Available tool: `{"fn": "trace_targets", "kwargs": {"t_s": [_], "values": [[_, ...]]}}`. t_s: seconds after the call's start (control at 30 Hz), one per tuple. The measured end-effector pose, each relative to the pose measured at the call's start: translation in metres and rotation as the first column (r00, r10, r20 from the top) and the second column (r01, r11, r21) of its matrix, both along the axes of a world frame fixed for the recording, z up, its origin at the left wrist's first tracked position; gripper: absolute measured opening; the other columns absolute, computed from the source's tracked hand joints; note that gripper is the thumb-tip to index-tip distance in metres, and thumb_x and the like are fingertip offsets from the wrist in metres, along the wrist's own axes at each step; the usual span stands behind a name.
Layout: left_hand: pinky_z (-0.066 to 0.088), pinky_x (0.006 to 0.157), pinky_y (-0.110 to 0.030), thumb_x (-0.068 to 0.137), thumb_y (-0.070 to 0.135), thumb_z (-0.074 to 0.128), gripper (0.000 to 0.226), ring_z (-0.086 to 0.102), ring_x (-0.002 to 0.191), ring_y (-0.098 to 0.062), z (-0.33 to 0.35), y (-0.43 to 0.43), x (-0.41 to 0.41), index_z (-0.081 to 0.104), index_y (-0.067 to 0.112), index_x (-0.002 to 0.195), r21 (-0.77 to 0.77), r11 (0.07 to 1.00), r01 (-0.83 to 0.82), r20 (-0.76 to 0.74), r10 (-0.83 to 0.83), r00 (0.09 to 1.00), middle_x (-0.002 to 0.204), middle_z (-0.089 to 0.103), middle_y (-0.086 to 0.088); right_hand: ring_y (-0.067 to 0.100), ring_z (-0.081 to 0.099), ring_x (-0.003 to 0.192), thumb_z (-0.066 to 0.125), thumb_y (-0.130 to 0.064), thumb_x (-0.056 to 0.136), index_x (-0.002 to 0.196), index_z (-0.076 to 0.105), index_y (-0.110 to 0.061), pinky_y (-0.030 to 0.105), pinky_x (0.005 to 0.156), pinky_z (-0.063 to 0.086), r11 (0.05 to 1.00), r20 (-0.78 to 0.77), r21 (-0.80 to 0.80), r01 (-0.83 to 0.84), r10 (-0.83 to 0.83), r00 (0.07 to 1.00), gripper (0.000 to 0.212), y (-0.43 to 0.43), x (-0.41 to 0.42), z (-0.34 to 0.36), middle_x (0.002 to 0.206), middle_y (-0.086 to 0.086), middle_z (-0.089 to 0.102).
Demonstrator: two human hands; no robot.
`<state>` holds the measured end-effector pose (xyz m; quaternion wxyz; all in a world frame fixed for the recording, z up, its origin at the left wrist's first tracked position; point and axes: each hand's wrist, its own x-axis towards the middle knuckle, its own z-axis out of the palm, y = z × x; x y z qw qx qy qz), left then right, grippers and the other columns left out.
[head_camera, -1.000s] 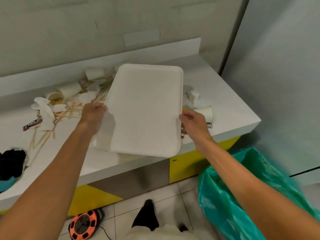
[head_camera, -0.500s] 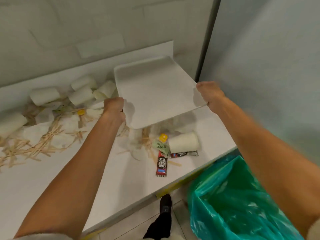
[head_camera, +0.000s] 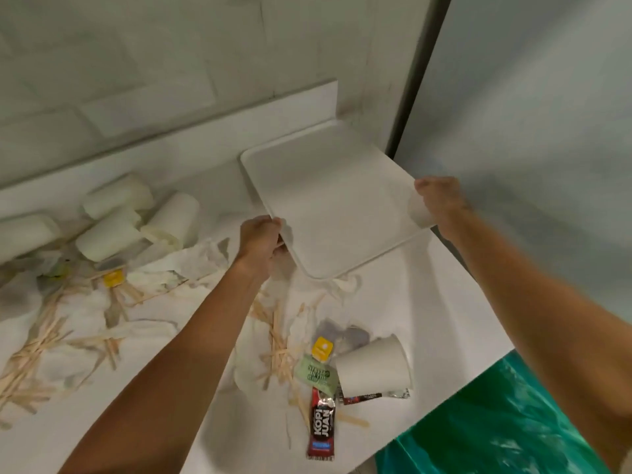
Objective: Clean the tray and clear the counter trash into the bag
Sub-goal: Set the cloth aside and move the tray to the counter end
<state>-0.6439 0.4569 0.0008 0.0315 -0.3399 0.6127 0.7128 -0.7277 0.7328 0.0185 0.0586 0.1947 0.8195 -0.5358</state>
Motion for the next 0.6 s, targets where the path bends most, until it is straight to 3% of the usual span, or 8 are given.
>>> {"fn": "trace_targets", "kwargs": {"t_s": [0.07, 0.17, 0.23, 0.33, 0.4, 0.47, 0.53, 0.6], "values": [[0.050, 0.065, -0.034, 0.096, 0.004, 0.051, 0.020, 0.054, 0.063, -0.024, -0.011, 0.001, 0.001, 0.062, 0.004, 0.080, -0.014, 0.999, 0.029, 0.007, -0.029, 1.000, 0.069, 0.056, -0.012, 0.018, 0.042, 0.078, 0.054, -0.010, 0.093, 0.081, 0.063, -0.011, 0.017, 0.048, 0.035, 0.999, -0.040, -0.009, 0.053, -0.053, 0.998, 0.015, 0.002, -0.006, -0.014, 0.080, 0.003, 0.049], [0.045, 0.054, -0.026, 0.093, 0.011, 0.054, 0.019, 0.056, 0.067, -0.025, -0.030, -0.003, -0.004, 0.061, -0.004, 0.083, -0.088, 0.995, 0.041, -0.011, -0.042, 0.999, 0.075, 0.059, -0.014, 0.007, 0.041, 0.061, 0.060, -0.008, 0.088, 0.091, 0.071, 0.006, 0.016, 0.051, 0.036, 0.989, -0.086, -0.037, 0.141, -0.144, 0.986, 0.017, 0.004, -0.009, -0.035, 0.065, -0.008, 0.049], [0.044, 0.058, -0.036, 0.083, 0.023, 0.056, 0.032, 0.053, 0.069, -0.025, -0.041, -0.005, -0.007, 0.056, -0.009, 0.080, -0.173, 0.985, 0.025, -0.008, -0.027, 1.000, 0.072, 0.056, -0.013, 0.003, 0.040, 0.058, 0.061, -0.011, 0.086, 0.089, 0.069, 0.008, 0.016, 0.049, 0.035, 0.988, -0.089, 0.005, 0.157, -0.156, 0.984, 0.021, 0.005, -0.008, -0.046, 0.050, -0.017, 0.043], [0.052, 0.061, -0.045, 0.080, 0.031, 0.056, 0.035, 0.054, 0.065, -0.026, -0.048, -0.005, -0.009, 0.055, -0.003, 0.069, -0.292, 0.956, -0.012, -0.017, 0.008, 1.000, 0.066, 0.055, -0.018, 0.008, 0.038, 0.063, 0.059, -0.018, 0.082, 0.073, 0.070, -0.006, 0.022, 0.056, 0.034, 0.988, -0.083, 0.043, 0.146, -0.143, 0.986, 0.019, 0.003, -0.005, -0.052, 0.051, -0.016, 0.038], [0.045, 0.058, -0.036, 0.088, 0.024, 0.056, 0.036, 0.050, 0.061, -0.023, -0.039, -0.003, -0.006, 0.054, -0.005, 0.066, -0.370, 0.929, -0.023, -0.034, 0.012, 0.999, 0.063, 0.052, -0.013, 0.007, 0.039, 0.059, 0.057, -0.020, 0.083, 0.062, 0.067, -0.015, 0.019, 0.053, 0.036, 0.989, -0.077, 0.065, 0.134, -0.129, 0.989, 0.023, 0.002, -0.004, -0.053, 0.048, -0.016, 0.040], [0.040, 0.058, -0.030, 0.092, 0.019, 0.056, 0.036, 0.047, 0.057, -0.018, -0.039, -0.004, -0.005, 0.053, -0.001, 0.063, -0.460, 0.887, -0.032, -0.049, 0.010, 0.999, 0.060, 0.050, -0.007, 0.009, 0.046, 0.065, 0.056, -0.019, 0.085, 0.074, 0.073, -0.014, 0.016, 0.051, 0.038, 0.991, -0.095, 0.092, 0.101, -0.092, 0.991, 0.021, 0.000, 0.000, -0.054, 0.057, -0.014, 0.048], [0.049, 0.063, -0.029, 0.091, 0.019, 0.059, 0.022, 0.057, 0.062, -0.015, -0.040, -0.007, -0.007, 0.062, 0.006, 0.073, -0.509, 0.860, -0.031, -0.057, 0.001, 0.998, 0.066, 0.059, 0.001, 0.013, 0.050, 0.073, 0.053, -0.016, 0.087, 0.083, 0.074, -0.011, 0.016, 0.052, 0.037, 0.988, -0.105, 0.140, 0.061, -0.046, 0.993, 0.022, -0.002, 0.002, -0.053, 0.069, -0.003, 0.053], [0.058, 0.075, -0.037, 0.088, 0.020, 0.063, 0.010, 0.066, 0.078, -0.019, -0.040, -0.010, -0.010, 0.067, 0.011, 0.091, -0.499, 0.866, -0.027, -0.034, 0.012, 0.999, 0.081, 0.067, 0.001, 0.022, 0.043, 0.073, 0.047, -0.018, 0.087, 0.071, 0.062, -0.016, 0.023, 0.059, 0.035, 0.975, -0.104, 0.216, 0.043, -0.020, 0.994, 0.022, -0.007, 0.007, -0.047, 0.068, 0.000, 0.048]]}}
